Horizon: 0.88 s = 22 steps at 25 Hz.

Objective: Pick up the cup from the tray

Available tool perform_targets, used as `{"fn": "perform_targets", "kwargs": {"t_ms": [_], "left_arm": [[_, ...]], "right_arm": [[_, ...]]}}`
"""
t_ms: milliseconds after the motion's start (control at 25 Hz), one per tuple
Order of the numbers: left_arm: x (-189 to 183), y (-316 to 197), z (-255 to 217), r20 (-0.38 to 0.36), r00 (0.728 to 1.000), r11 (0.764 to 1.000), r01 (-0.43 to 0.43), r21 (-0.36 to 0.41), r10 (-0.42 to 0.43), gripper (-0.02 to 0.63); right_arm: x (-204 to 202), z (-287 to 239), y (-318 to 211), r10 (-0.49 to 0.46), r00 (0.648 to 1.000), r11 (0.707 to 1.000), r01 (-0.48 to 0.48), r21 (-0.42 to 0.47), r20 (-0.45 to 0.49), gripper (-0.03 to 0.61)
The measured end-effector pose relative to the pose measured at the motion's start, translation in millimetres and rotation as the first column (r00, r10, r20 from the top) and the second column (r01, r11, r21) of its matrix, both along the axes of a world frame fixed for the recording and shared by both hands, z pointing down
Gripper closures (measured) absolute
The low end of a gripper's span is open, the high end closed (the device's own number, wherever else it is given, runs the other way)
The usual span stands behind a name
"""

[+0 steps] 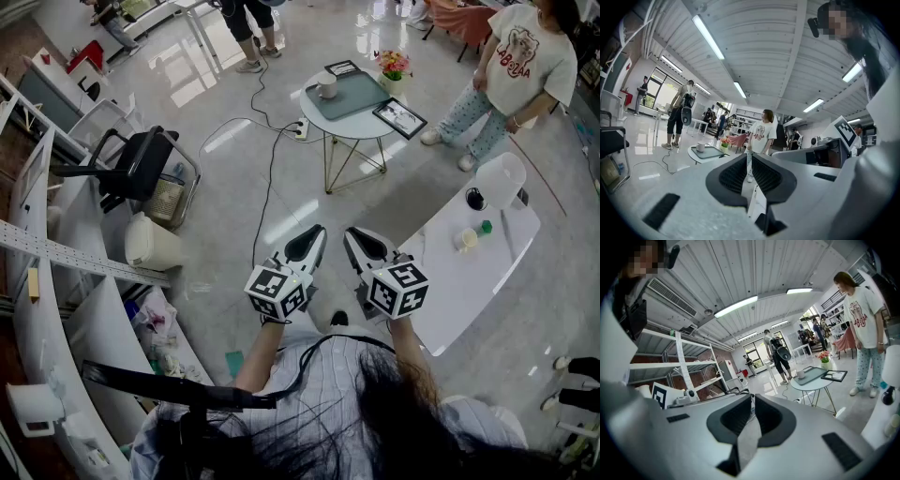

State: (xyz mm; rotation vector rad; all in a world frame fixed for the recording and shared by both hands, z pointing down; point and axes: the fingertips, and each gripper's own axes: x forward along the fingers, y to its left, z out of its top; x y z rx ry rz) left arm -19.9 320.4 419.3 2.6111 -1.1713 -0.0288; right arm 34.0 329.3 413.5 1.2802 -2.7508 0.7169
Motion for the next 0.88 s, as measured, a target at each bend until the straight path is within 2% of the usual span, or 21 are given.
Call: {"fn": "perform_targets", "kwargs": {"t_ms": [280, 440, 680, 880], "left_arm": [[-7, -1, 1, -0.006, 1.000, 1.000, 0.014, 0.003, -0.014, 0.595], [-7, -4, 4, -0.010, 1.000, 1.000, 0.014, -0.002, -0.014, 0.566], [5, -17, 3, -0.010, 1.000, 1.000, 0.004, 0.003, -0.004, 0.523], [17, -26, 3, -0.002, 1.000, 1.000, -0.018, -0.006, 0.018, 0.520]], "right_arm": [[-3, 4, -3, 0.019, 1.000, 1.000, -0.019, -0.003, 0.007, 0.535], [-1, 6, -5, 0.015, 1.000, 1.000, -0.015, 0.006, 0.000, 0.535], [5, 7, -10, -0.003, 1.000, 1.000, 0.004, 0.014, -0.010, 0.535], [14, 8, -20, 0.003, 1.000, 1.000, -0.003, 0.009, 0.000, 0.534]]}}
